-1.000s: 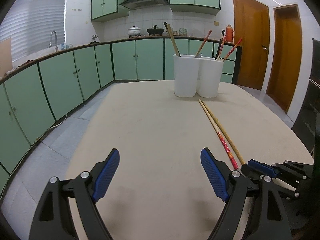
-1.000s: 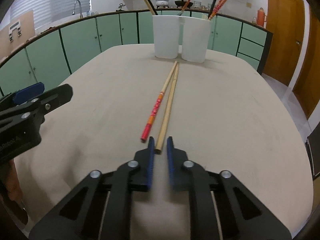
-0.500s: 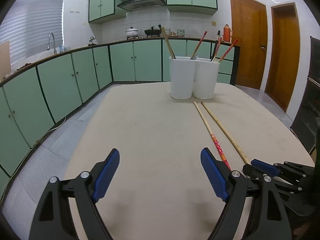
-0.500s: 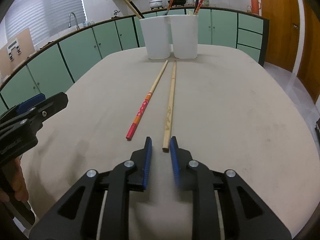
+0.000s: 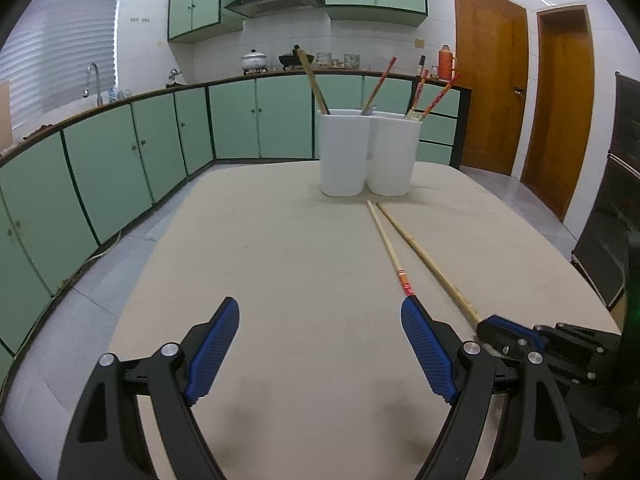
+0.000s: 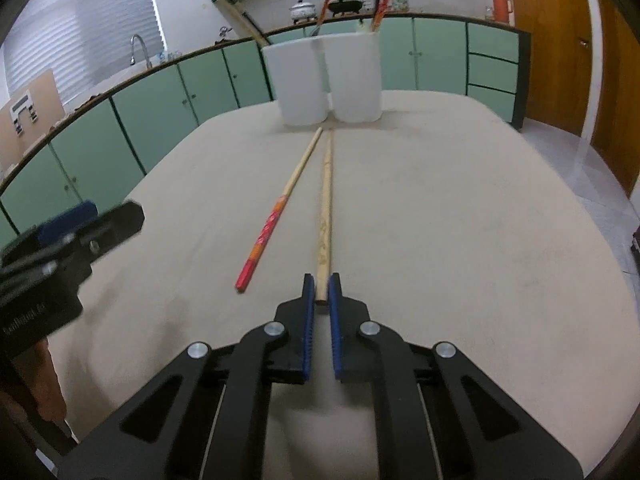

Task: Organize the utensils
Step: 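Grasp the red-patterned chopstick with the left tool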

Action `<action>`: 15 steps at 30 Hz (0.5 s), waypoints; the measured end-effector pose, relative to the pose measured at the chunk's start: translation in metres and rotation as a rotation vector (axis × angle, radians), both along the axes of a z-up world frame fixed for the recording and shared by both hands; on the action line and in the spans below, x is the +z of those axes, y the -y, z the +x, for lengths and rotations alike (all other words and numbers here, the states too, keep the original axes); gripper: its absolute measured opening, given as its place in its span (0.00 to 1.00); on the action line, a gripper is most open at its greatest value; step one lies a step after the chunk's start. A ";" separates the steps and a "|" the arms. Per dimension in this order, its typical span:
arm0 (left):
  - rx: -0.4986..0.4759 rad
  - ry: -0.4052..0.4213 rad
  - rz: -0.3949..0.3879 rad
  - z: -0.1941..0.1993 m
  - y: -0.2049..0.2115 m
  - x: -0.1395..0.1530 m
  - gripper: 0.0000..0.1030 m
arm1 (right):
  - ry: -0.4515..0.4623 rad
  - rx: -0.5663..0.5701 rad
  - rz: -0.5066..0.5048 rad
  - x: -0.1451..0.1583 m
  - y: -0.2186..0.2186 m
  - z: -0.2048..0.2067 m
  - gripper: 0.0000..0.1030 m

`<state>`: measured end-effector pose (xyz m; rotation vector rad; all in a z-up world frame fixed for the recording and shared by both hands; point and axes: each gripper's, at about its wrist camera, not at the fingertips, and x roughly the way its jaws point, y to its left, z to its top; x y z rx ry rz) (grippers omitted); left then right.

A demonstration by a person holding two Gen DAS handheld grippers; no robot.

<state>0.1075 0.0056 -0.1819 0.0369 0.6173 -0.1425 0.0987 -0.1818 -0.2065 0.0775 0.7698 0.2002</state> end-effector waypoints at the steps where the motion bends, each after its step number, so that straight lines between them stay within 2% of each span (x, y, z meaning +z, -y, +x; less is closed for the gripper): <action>1: -0.005 -0.005 -0.005 0.001 0.002 0.000 0.79 | 0.009 -0.009 0.003 0.004 0.005 0.000 0.06; 7: -0.024 -0.056 -0.028 0.005 0.029 -0.009 0.77 | 0.057 -0.040 0.003 0.019 0.025 -0.006 0.06; 15: -0.014 -0.132 -0.004 0.017 0.052 -0.031 0.58 | 0.066 -0.077 0.040 0.023 0.050 -0.010 0.06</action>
